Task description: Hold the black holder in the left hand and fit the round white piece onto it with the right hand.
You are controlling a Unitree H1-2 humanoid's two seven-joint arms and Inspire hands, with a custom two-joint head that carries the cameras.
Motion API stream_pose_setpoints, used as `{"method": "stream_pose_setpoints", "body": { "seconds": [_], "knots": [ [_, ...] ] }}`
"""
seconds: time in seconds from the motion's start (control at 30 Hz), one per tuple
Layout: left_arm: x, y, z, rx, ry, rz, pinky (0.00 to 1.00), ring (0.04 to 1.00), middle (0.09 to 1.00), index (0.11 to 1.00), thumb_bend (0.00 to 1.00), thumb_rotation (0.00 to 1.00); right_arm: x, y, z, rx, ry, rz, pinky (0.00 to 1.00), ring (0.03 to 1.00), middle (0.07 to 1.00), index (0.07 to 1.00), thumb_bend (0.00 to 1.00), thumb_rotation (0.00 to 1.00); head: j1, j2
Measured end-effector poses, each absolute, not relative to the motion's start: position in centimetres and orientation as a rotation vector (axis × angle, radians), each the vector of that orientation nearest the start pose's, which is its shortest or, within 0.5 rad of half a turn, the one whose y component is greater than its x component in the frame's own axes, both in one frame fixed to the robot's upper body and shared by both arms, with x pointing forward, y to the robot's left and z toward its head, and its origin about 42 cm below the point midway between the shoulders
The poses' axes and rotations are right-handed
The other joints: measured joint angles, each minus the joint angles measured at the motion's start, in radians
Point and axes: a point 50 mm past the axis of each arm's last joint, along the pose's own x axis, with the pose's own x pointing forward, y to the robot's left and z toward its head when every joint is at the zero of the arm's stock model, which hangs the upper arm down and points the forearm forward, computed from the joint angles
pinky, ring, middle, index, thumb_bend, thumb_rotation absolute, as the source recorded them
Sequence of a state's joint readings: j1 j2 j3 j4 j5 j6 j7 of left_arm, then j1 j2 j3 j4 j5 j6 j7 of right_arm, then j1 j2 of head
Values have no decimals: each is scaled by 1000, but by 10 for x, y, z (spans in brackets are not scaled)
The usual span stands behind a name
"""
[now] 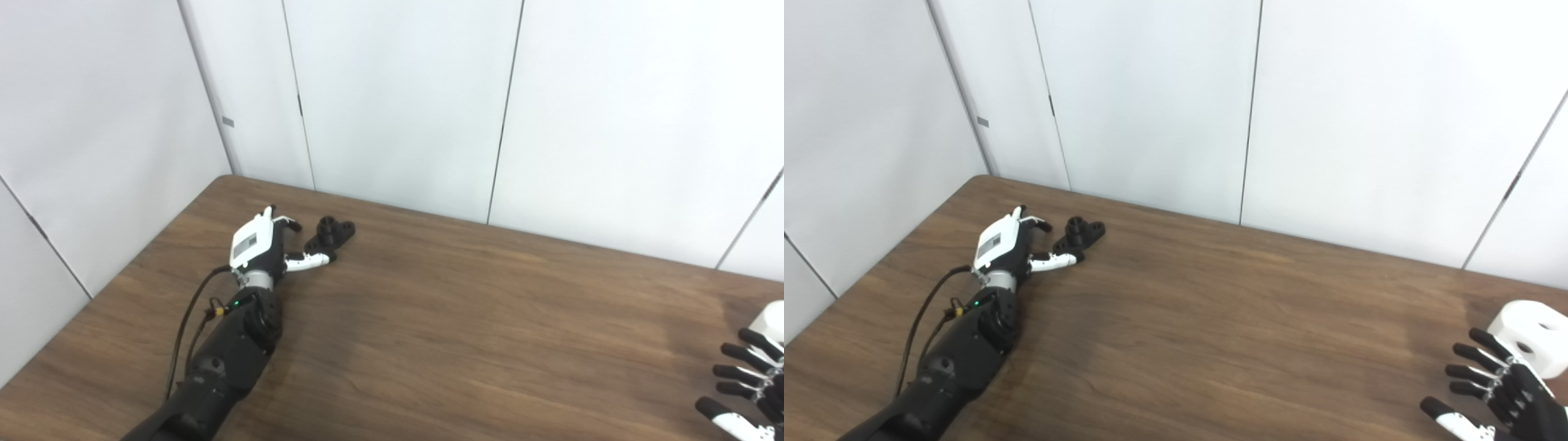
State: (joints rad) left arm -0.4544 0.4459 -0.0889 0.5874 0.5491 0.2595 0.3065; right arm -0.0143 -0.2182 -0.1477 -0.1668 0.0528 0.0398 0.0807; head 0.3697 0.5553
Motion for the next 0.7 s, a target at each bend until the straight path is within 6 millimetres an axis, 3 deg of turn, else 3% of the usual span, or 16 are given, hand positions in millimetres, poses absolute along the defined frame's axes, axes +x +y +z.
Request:
{"method": "stream_pose_setpoints", "body": {
  "seconds": [0.7],
  "knots": [
    [427, 378, 128, 1042, 228, 378, 1000, 1000, 1000, 709, 993, 328, 280, -309, 161, -183, -140, -53, 597, 666, 747, 800, 725, 156, -9, 14]
  ]
}}
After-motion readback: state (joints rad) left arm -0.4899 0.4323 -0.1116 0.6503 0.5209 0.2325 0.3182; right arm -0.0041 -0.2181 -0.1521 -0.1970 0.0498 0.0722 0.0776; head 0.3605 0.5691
